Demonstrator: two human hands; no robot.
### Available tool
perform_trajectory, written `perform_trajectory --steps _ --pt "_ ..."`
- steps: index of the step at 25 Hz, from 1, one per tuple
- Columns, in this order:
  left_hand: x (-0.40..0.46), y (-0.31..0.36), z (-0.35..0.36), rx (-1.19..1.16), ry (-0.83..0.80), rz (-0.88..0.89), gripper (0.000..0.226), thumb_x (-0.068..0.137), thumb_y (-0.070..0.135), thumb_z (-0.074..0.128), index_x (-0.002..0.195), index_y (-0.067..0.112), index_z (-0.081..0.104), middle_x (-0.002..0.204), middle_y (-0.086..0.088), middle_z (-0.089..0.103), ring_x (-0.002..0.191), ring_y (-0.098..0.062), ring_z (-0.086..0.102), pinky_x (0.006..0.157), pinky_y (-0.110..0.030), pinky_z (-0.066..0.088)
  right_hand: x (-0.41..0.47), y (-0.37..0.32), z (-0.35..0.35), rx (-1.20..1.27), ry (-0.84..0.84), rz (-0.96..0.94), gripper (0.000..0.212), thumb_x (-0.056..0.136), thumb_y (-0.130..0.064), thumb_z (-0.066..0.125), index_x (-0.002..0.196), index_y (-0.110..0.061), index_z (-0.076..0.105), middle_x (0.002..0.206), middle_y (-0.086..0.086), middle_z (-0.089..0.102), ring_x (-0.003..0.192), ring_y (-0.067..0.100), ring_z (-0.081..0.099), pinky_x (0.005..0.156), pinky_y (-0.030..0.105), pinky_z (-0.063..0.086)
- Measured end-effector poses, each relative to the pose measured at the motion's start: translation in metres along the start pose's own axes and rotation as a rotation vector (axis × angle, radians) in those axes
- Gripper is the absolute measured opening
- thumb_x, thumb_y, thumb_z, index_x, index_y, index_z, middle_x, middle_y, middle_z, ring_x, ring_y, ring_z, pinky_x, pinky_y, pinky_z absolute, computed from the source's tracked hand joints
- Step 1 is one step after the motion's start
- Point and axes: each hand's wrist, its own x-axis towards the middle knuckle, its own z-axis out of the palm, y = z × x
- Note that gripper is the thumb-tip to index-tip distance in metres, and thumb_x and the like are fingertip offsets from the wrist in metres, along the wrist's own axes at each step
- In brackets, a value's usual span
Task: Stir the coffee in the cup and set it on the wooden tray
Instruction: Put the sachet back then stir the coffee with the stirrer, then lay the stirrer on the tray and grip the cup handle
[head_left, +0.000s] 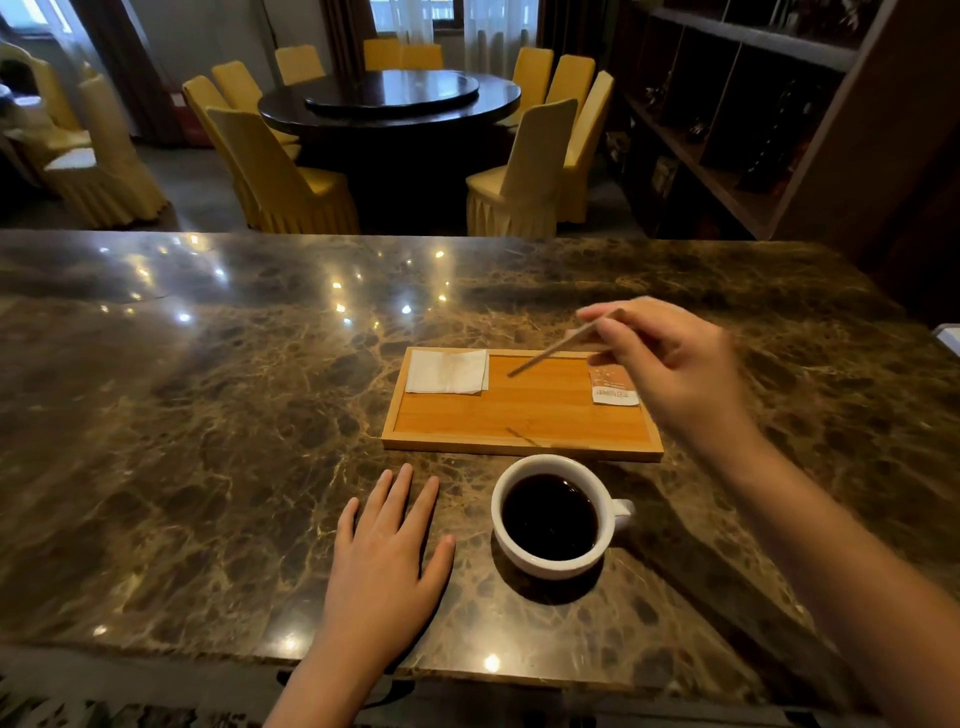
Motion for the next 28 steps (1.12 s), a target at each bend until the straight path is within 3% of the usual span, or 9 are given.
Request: perform_trajectory --steps 3,7,10,12,14,19,28 --pt "0.000 0.001 -0.001 0.004 -0.010 -0.016 0.062 0.083 0.056 0.017 0.139 0.030 0.021 0.147 0.002 0.011 0.134 -0.012 -0.001 0.107 -0.042 0.002 0.026 0.018 0.034 -0.195 -0.134 -0.338 0.022 0.091 -0.011 0.051 0.105 -0.002 0.066 0.095 0.016 0.070 0.085 0.015 0.064 0.074 0.020 0.053" --pt "0.000 0.002 -0.003 0.004 -0.003 -0.029 0.059 0.085 0.056 0.020 0.139 0.031 0.022 0.147 0.003 0.012 0.134 -0.012 0.000 0.107 -0.042 0.003 0.031 0.035 0.080 -0.425 -0.354 -0.687 0.027 0.093 -0.018 0.047 0.108 -0.002 0.063 0.099 0.018 0.070 0.082 0.026 0.068 0.064 0.035 0.059" --pt "0.000 0.004 -0.004 -0.010 -0.016 -0.031 0.061 0.083 0.058 0.015 0.140 0.033 0.015 0.147 0.007 0.002 0.133 -0.007 -0.010 0.107 -0.036 -0.008 0.031 0.048 0.097 -0.438 -0.447 -0.753 0.041 0.097 -0.034 0.037 0.112 -0.005 0.062 0.103 0.015 0.070 0.087 0.025 0.066 0.068 0.040 0.056" --pt "0.000 0.004 -0.005 -0.008 -0.013 -0.034 0.061 0.084 0.057 0.016 0.140 0.034 0.014 0.148 0.007 0.001 0.132 -0.006 -0.013 0.107 -0.034 -0.012 0.027 0.053 0.107 -0.483 -0.643 -0.817 0.031 0.096 -0.019 0.043 0.109 0.002 0.061 0.095 0.020 0.070 0.076 0.028 0.067 0.049 0.036 0.055" --pt "0.000 0.003 -0.004 -0.006 -0.004 -0.036 0.059 0.085 0.055 0.021 0.140 0.033 0.017 0.148 0.005 0.006 0.132 -0.007 -0.010 0.106 -0.035 -0.010 0.026 0.065 0.113 -0.455 -0.705 -0.873 0.025 0.091 -0.010 0.048 0.108 0.004 0.060 0.094 0.022 0.070 0.075 0.030 0.067 0.044 0.035 0.054" --pt "0.000 0.003 -0.005 0.007 -0.007 -0.038 0.059 0.086 0.055 0.022 0.140 0.033 0.016 0.149 0.006 0.005 0.133 -0.007 -0.010 0.106 -0.035 -0.011 0.025 0.067 0.123 -0.442 -0.726 -0.954 0.027 0.091 -0.014 0.043 0.102 0.001 0.063 0.093 0.019 0.070 0.078 0.029 0.067 0.047 0.033 0.055" --pt "0.000 0.003 -0.004 -0.009 0.006 -0.040 0.058 0.086 0.054 0.025 0.140 0.031 0.022 0.149 0.003 0.012 0.134 -0.008 -0.005 0.106 -0.035 -0.008 0.024 0.073 0.121 -0.451 -0.821 -0.868 0.029 0.094 -0.028 0.046 0.097 -0.005 0.063 0.093 0.013 0.068 0.077 0.023 0.063 0.046 0.029 0.052"
